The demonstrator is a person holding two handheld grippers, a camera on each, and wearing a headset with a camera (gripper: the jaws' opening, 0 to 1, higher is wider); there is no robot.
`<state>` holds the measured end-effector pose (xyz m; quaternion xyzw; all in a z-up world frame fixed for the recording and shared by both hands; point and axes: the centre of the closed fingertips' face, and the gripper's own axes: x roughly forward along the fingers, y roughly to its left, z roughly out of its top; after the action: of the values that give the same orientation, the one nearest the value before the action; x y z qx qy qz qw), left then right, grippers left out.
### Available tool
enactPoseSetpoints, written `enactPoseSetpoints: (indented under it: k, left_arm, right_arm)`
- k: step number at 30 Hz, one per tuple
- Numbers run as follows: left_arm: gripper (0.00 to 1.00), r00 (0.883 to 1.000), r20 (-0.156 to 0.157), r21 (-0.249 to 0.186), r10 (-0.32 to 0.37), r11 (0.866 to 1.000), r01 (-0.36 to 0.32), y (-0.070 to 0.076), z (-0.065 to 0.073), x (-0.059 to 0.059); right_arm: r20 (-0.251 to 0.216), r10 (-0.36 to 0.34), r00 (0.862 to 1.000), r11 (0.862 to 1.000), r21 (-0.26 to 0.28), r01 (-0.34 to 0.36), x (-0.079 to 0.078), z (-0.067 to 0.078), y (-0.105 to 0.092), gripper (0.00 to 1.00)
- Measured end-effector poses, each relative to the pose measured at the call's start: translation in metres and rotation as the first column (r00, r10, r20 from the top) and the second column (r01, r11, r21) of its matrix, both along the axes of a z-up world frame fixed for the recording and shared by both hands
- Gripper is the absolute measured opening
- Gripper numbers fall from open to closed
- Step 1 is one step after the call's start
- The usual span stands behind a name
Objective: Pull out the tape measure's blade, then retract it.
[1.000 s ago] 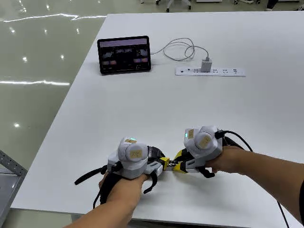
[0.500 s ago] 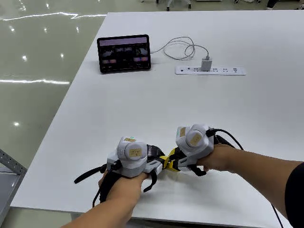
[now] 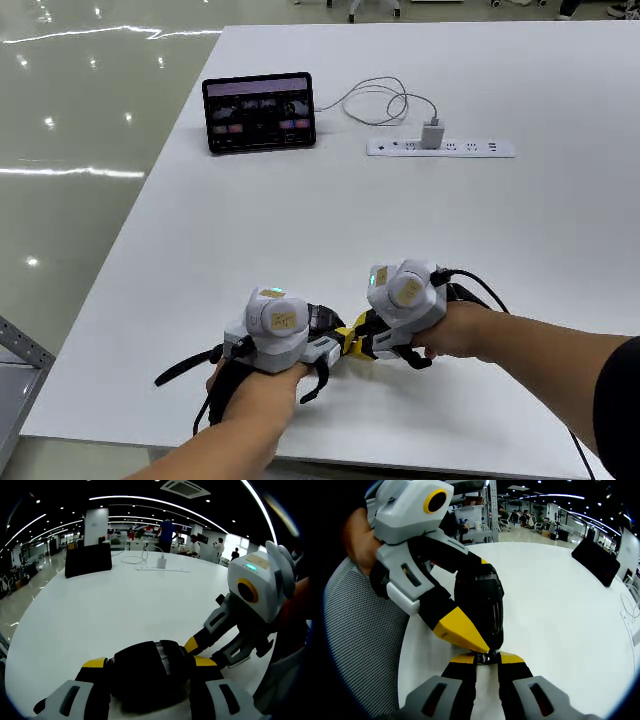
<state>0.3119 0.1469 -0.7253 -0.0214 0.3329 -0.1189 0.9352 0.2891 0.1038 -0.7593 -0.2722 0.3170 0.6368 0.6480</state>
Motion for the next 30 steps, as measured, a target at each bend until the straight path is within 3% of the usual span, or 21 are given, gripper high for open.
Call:
enactPoseSetpoints:
  k: [18, 22, 26, 30]
  left_arm:
    - [0.63, 1.0, 0.005, 0.0, -0.021, 1.0, 0.021, -0.0017, 0.0001, -0.0007]
    - [0.63, 1.0, 0.015, 0.0, -0.02, 1.0, 0.02, -0.0015, 0.0006, -0.0004]
    - [0.63, 1.0, 0.012, -0.004, -0.024, 1.0, 0.024, -0.0013, 0.0005, -0.0004]
    - [0.63, 0.999, -0.002, -0.007, -0.036, 0.999, 0.036, -0.0018, 0.0003, -0.0013]
  right_arm:
    - [0.008, 0.013, 1.0, 1.0, -0.011, -0.013, -0.0025, 0.0002, 0.001, 0.12]
    - [0.002, -0.014, 1.0, 1.0, -0.019, 0.014, -0.0025, 0.0002, 0.0003, 0.12]
    - [0.019, -0.005, 1.0, 1.0, -0.02, 0.005, -0.0025, 0.0008, 0.0007, 0.12]
    - [0.003, -0.008, 1.0, 1.0, -0.016, 0.008, -0.0053, 0.0015, 0.0004, 0.14]
